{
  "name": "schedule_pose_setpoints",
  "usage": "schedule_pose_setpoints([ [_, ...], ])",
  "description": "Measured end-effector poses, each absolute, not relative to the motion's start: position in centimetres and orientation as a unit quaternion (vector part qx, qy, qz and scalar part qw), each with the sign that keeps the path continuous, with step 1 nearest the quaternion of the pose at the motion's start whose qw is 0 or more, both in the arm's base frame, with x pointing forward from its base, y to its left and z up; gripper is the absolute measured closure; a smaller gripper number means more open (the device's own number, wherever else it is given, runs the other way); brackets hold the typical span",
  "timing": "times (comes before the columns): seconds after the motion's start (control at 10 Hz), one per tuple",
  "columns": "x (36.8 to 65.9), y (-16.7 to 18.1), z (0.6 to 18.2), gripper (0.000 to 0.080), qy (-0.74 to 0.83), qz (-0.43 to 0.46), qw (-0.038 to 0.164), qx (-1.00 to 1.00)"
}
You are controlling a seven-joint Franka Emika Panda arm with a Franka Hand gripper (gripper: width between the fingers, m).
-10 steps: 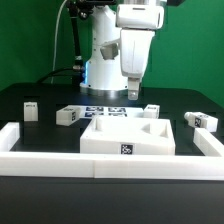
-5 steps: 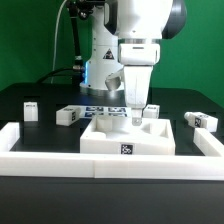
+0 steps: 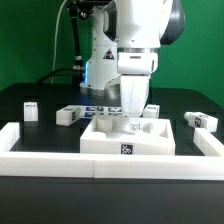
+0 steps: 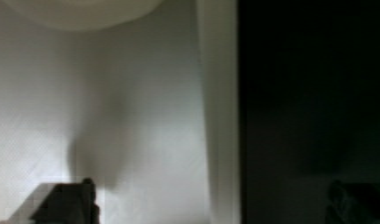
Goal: Assemble one leg
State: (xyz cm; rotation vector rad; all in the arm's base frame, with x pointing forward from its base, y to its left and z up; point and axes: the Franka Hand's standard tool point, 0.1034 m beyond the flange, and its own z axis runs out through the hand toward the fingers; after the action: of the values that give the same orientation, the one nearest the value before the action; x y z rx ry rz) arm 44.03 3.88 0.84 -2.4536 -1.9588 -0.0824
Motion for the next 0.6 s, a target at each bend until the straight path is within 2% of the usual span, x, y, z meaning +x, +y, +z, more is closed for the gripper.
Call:
schedule_pose_setpoints([
  [0.1, 44.03, 3.87, 0.84, 0.0177, -0.624, -0.026, 0.000, -0.781],
  [0.3, 44.03, 3.87, 0.84, 0.0536, -0.624, -0.026, 0.000, -0.781],
  [0.4, 44.03, 3.87, 0.84, 0.0675, -0.624, -0.026, 0.000, -0.781],
  [0.5, 44.02, 3.87, 0.83, 0.0675, -0.624, -0.026, 0.001, -0.781],
  [0.6, 44.01, 3.84, 0.82, 0.0741, -0.623, -0.026, 0.001, -0.782],
])
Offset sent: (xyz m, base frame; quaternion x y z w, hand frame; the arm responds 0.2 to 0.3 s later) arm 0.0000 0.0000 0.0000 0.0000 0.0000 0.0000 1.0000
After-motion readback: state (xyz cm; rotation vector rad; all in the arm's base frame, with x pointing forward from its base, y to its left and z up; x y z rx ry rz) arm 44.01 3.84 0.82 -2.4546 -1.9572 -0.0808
